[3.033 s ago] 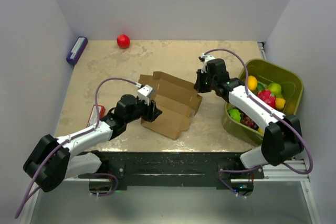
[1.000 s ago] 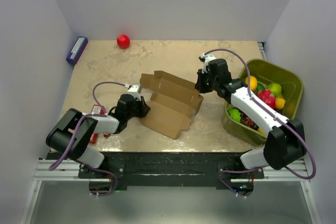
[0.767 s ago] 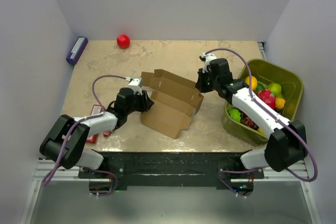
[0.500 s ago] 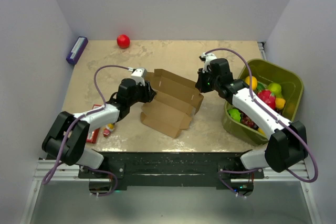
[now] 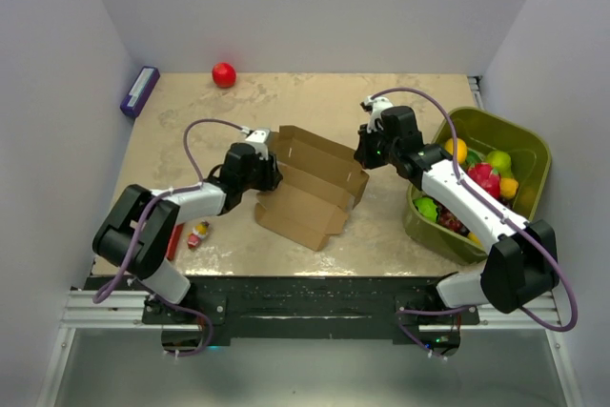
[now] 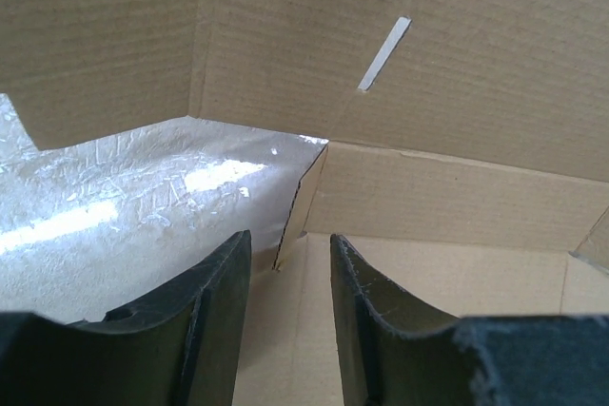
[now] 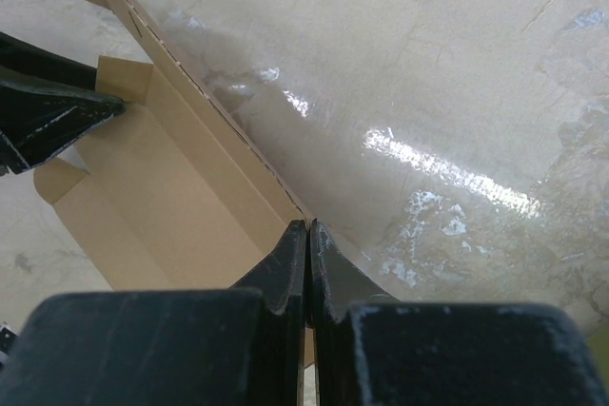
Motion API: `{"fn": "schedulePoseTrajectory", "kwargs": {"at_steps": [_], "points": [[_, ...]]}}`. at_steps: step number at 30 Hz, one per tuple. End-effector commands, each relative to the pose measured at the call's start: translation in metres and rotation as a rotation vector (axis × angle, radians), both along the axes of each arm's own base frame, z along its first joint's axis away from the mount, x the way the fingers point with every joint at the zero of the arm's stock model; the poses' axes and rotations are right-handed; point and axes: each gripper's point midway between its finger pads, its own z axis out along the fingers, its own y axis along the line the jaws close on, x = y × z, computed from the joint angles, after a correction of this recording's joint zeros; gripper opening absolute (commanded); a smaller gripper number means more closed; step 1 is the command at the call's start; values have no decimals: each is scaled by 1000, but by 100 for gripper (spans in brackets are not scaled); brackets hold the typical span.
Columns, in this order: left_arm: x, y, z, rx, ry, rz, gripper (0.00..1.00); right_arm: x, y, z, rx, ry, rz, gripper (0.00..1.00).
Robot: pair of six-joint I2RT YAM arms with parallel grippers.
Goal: Fold the paper box
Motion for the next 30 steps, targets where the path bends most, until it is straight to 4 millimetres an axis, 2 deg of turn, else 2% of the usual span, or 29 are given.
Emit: {"fn": "schedulePoseTrajectory", "kwargs": {"at_steps": [1, 4, 17, 30], "points": [[19, -9, 18, -24, -69, -18, 43, 5, 3, 26, 30, -71, 19, 0], [20, -12, 15, -32, -64, -25, 40, 5, 4, 28, 31, -75, 21, 0], [15, -26, 13, -69, -52, -43, 17, 3, 5, 28, 40, -91, 37, 0], [11, -52, 6, -58, -25, -53, 11, -4, 10, 22, 56, -81, 50, 0]]}}
